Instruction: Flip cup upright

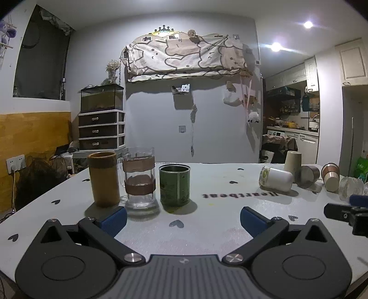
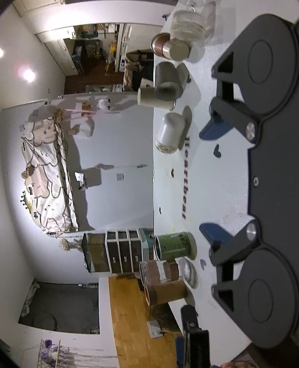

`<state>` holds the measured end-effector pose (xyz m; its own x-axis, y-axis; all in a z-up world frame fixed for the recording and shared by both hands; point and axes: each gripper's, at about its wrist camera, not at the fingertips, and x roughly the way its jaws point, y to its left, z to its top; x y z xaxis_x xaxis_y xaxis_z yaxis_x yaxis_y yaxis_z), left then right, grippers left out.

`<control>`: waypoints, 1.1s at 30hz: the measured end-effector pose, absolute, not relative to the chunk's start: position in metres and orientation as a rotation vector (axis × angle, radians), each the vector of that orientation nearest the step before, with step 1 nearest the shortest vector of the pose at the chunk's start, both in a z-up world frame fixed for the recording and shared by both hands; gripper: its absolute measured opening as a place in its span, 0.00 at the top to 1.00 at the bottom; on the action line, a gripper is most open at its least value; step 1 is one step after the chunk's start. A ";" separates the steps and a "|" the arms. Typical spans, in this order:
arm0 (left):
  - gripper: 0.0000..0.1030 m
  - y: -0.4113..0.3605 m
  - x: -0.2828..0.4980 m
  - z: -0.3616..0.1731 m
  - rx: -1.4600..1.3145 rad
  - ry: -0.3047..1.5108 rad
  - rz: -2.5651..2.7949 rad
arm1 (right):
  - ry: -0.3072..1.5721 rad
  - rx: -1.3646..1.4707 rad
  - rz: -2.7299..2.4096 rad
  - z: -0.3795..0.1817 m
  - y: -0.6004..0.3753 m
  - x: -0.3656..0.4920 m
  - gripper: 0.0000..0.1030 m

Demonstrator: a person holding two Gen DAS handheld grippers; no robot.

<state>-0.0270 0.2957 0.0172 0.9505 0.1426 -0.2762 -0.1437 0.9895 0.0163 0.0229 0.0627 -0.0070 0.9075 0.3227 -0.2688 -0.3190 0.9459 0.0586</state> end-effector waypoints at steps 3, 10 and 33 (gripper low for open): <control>0.00 0.295 -0.029 0.016 -0.006 0.291 0.152 | 0.278 -0.001 0.297 -0.006 0.063 0.021 0.03; 0.00 0.292 -0.031 0.017 0.007 0.296 0.150 | 0.281 0.001 0.264 -0.005 0.061 0.019 0.00; 0.00 0.286 -0.031 0.017 0.009 0.304 0.129 | 0.286 -0.002 0.259 -0.005 0.059 0.015 0.00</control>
